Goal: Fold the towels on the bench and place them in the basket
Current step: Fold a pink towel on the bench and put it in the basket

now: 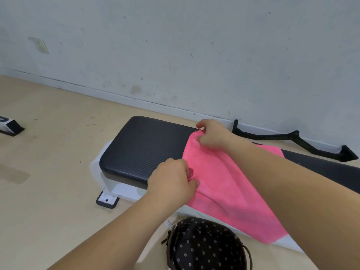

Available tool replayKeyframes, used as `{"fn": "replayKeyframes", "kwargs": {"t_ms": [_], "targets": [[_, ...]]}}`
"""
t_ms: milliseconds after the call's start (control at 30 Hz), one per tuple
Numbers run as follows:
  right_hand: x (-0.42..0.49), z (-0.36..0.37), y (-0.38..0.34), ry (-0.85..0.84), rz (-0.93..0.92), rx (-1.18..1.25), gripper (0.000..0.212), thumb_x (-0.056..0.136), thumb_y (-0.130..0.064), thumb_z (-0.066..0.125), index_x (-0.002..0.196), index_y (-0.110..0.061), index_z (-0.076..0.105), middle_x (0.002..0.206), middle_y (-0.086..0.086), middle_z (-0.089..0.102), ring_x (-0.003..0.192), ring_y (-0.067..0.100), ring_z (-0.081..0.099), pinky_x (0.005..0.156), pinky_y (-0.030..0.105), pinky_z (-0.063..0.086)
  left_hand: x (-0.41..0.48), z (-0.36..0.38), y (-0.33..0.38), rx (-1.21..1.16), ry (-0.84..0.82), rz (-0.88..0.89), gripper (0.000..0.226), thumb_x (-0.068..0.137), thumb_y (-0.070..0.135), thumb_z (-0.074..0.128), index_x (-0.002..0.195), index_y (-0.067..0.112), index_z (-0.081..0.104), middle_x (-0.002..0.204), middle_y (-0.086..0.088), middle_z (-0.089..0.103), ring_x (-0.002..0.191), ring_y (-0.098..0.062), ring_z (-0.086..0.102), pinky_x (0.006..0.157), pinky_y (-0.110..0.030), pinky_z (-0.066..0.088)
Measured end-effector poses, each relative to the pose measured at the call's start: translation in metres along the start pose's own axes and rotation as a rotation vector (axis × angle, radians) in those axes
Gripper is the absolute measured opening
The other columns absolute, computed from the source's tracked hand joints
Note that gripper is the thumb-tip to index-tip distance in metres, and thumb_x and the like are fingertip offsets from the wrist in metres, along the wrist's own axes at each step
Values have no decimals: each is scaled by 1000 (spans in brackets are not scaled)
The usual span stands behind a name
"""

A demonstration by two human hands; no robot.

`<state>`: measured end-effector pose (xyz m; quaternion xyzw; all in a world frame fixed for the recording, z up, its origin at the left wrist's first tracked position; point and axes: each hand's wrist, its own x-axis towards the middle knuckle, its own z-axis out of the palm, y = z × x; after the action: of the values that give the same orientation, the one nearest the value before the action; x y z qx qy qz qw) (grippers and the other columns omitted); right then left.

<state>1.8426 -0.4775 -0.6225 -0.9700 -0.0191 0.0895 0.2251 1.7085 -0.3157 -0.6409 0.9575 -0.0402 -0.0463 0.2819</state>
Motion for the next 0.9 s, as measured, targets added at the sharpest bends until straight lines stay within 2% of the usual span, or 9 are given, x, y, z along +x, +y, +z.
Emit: {"fn": "replayKeyframes", "kwargs": {"t_ms": [67,167,267,400,467,567,667,767,900], "targets": [[2,-1,1,-24,21,44,19,81,-22,59,96,-32,67,94,-10,67,96,21,67,90,37,58,2,3,0,-81,-8,16,30,88,40,72,71,29,49,93,12,65,93,-18,63,80,-38,56],[-5,-7,-2,-23,38,181,7,77,-19,72,79,-24,68,82,-3,69,79,20,67,72,35,60,1,2,4,-120,-20,84,24,88,27,67,73,27,48,78,15,59,82,-13,60,70,-32,50],[-23,-19,-1,64,24,408,8,85,-21,75,81,-21,68,80,0,70,71,16,63,64,30,53,-2,-4,6,-187,-17,161,23,87,18,64,74,22,45,76,9,52,70,-10,48,58,-25,34],[-64,-49,6,214,8,704,11,91,-15,75,90,-15,64,66,-2,64,47,9,54,45,20,43,-5,-16,8,-380,-22,127,18,90,23,70,82,17,54,68,9,54,57,-4,43,55,-20,38],[-87,-67,15,308,-1,791,18,90,-14,78,89,-17,60,64,0,61,51,11,53,47,20,40,-9,-23,14,-472,-26,143,18,91,25,73,83,22,57,68,9,57,56,-1,44,54,-15,38],[-123,-93,30,413,-30,868,25,88,-16,80,84,-22,56,71,5,58,68,16,50,59,28,36,-17,-35,29,-529,-3,238,17,91,25,73,85,28,58,78,2,66,63,-5,49,60,-18,42],[-168,-120,44,459,-36,932,23,87,-13,81,85,-20,59,71,0,62,61,12,53,51,21,39,-30,-46,49,-502,59,343,14,93,25,71,89,31,60,86,7,69,71,-8,59,67,-24,48],[-214,-138,55,494,-47,1003,22,87,-9,80,84,-17,60,73,0,65,61,12,58,45,22,42,-48,-56,73,-488,130,467,18,95,15,68,91,32,66,89,16,69,85,-5,64,71,-12,46],[-265,-147,70,556,-72,1099,19,84,-2,80,81,-17,68,81,3,71,78,17,66,66,29,51,-66,-67,94,-460,256,584,22,93,7,68,98,27,75,97,18,72,100,0,65,84,-6,43]]}}
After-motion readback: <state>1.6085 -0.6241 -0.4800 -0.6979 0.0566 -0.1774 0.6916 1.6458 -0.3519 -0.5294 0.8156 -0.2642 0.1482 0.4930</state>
